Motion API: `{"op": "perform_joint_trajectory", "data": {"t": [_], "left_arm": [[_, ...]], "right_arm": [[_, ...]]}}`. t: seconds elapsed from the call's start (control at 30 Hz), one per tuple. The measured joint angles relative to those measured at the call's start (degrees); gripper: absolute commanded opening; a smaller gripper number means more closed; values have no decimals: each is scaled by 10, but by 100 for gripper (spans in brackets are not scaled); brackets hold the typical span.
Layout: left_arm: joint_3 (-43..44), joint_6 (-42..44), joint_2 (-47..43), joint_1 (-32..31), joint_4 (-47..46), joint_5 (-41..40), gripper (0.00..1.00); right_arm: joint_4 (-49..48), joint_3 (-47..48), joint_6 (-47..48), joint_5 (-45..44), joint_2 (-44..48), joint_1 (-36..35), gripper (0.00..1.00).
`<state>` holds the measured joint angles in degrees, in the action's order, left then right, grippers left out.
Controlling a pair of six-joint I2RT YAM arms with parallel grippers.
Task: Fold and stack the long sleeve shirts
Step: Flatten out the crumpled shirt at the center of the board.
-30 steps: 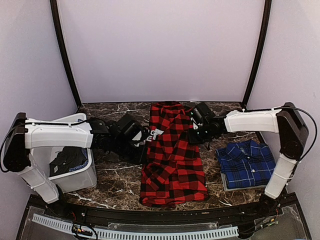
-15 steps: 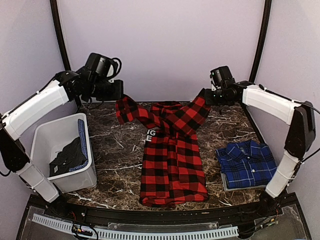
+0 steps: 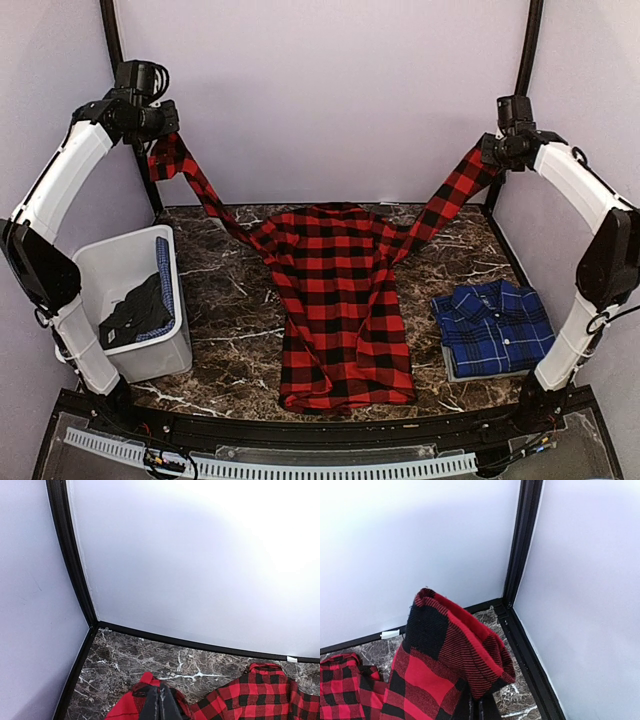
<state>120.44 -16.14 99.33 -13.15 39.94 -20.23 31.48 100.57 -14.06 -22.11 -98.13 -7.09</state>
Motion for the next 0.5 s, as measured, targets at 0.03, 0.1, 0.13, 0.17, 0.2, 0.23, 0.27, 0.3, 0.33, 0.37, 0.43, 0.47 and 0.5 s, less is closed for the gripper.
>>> {"op": "perform_joint_trajectory", "data": {"t": [0.03, 0.1, 0.13, 0.17, 0.2, 0.23, 0.27, 0.3, 0.33, 0.37, 0.43, 0.47, 0.5], "left_arm": [[9, 1, 9, 7, 3, 0, 0], [26, 5, 25, 22, 9, 1, 0], [33, 5, 31, 27, 11, 1, 0], [37, 6, 36, 31, 12, 2, 0], [43, 6, 41, 33, 14, 3, 0], [45, 7, 43, 35, 15, 3, 0], [49, 8, 47, 37, 18, 3, 0], [53, 9, 49, 38, 20, 3, 0], [55, 10, 50, 39, 21, 3, 0], [58, 10, 51, 39, 22, 3, 0], [63, 12, 53, 39, 22, 6, 0], [64, 12, 53, 39, 22, 7, 0], [65, 14, 53, 39, 22, 8, 0]], "right_arm": [[3, 12, 2, 0, 0, 8, 0], [10, 37, 4, 2, -5, 20, 0], [13, 56, 6, 3, -10, 27, 0], [15, 68, 7, 4, -14, 31, 0], [18, 83, 9, 5, -20, 37, 0], [21, 99, 11, 6, -27, 41, 0], [22, 110, 12, 7, -33, 43, 0], [26, 123, 14, 9, -40, 47, 0], [28, 135, 16, 11, -49, 50, 0], [29, 142, 16, 12, -54, 52, 0], [36, 156, 18, 16, -66, 58, 0], [39, 164, 19, 17, -73, 60, 0], [44, 170, 20, 19, -79, 61, 0]]}}
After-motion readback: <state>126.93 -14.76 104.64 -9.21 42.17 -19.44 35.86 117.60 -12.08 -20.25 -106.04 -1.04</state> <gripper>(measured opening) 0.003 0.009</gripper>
